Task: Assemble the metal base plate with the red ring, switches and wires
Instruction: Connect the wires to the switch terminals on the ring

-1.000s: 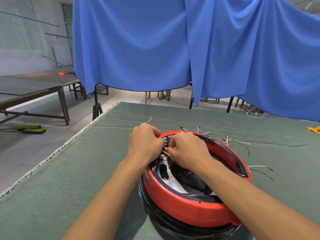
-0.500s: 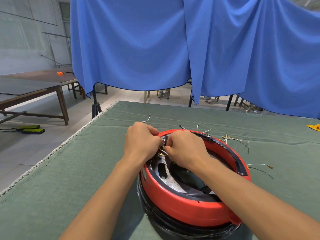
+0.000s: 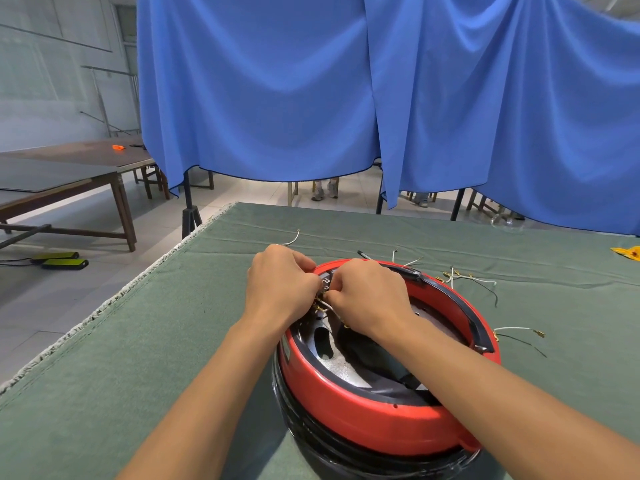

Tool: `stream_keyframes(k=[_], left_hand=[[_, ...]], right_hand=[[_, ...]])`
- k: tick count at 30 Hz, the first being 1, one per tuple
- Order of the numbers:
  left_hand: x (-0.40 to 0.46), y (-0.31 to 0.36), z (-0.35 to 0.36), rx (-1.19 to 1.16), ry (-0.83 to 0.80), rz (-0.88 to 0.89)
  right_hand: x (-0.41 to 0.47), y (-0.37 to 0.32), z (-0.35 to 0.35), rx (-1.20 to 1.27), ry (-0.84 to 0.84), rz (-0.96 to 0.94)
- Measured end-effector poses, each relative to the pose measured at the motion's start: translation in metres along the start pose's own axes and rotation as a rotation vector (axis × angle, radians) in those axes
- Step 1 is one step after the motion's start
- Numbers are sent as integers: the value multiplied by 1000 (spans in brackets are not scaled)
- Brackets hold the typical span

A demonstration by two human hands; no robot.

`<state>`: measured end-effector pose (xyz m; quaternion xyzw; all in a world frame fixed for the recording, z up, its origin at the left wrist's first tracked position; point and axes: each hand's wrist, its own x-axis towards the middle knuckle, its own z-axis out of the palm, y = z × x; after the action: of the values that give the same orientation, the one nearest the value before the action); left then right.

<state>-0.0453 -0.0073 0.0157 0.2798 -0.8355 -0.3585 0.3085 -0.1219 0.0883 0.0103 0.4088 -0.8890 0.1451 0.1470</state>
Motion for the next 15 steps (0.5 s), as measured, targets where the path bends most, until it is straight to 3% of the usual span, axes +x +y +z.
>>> stream_keyframes(k=[15], left_hand=[[1, -4, 1, -44, 12, -11]], right_hand=[[1, 10, -9, 231, -110, 121]])
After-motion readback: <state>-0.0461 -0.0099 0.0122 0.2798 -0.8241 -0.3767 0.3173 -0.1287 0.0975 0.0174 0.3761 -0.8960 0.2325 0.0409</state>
